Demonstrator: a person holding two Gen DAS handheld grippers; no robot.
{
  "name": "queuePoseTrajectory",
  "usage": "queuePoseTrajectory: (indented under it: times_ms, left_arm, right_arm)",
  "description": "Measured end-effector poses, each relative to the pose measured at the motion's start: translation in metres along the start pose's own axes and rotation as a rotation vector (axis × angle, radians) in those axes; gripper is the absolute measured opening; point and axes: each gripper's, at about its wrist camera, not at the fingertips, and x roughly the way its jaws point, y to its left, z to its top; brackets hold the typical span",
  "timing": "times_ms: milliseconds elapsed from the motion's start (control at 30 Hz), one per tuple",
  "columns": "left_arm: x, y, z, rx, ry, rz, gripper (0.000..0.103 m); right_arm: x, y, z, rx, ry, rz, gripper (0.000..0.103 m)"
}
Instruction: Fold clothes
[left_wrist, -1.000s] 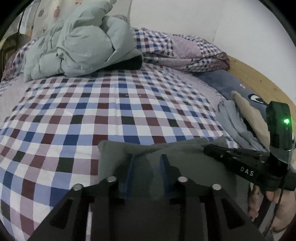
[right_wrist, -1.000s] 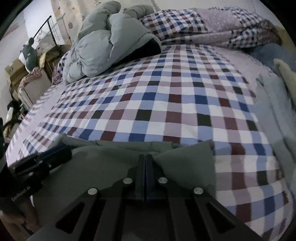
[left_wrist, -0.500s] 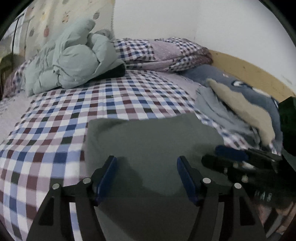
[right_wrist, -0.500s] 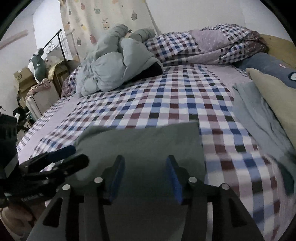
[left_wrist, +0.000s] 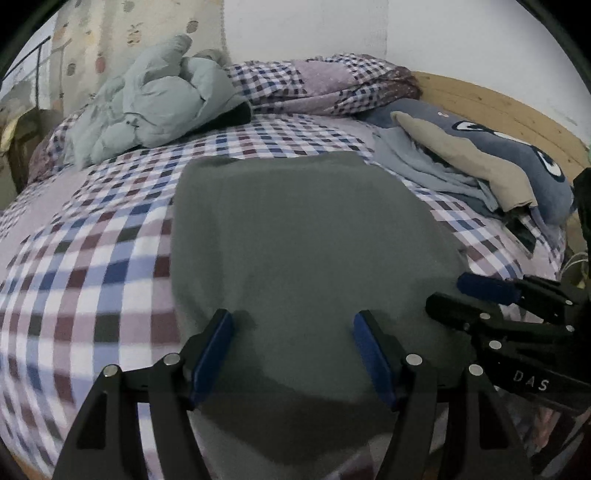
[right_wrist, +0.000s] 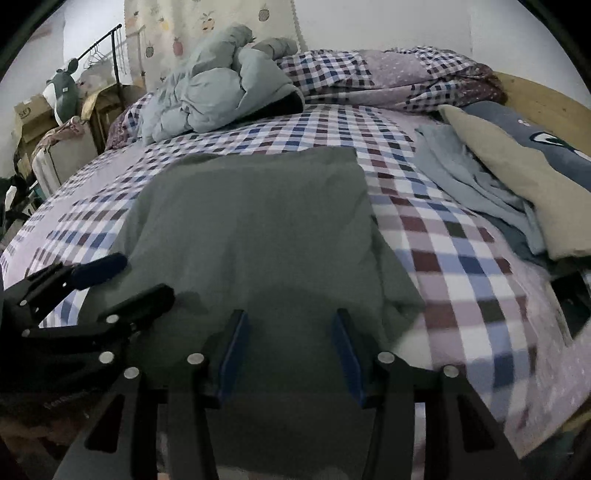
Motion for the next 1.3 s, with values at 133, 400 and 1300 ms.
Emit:
queuePoseTrajectory:
  times_ms: [133, 400, 1300]
  left_arm:
    - [-0.016, 0.0, -0.012, -0.035, 0.016, 0.004, 0.072]
    - [-0.016, 0.002, -0.051, -0.145, 0.231, -0.06, 0.073]
    - [0.003, 0.149, 0.073, -0.475, 0.061, -0.501, 0.088]
  right_arm:
    - [-0.012, 0.001, -0.016, 0.005, 0.038, -0.005, 0.051]
    - [-0.025, 0.011, -0.043, -0.016, 0.12, -0.027, 0.051]
    - [-0.075, -0.081, 0.051, 0.19, -0.014, 0.442, 0.087]
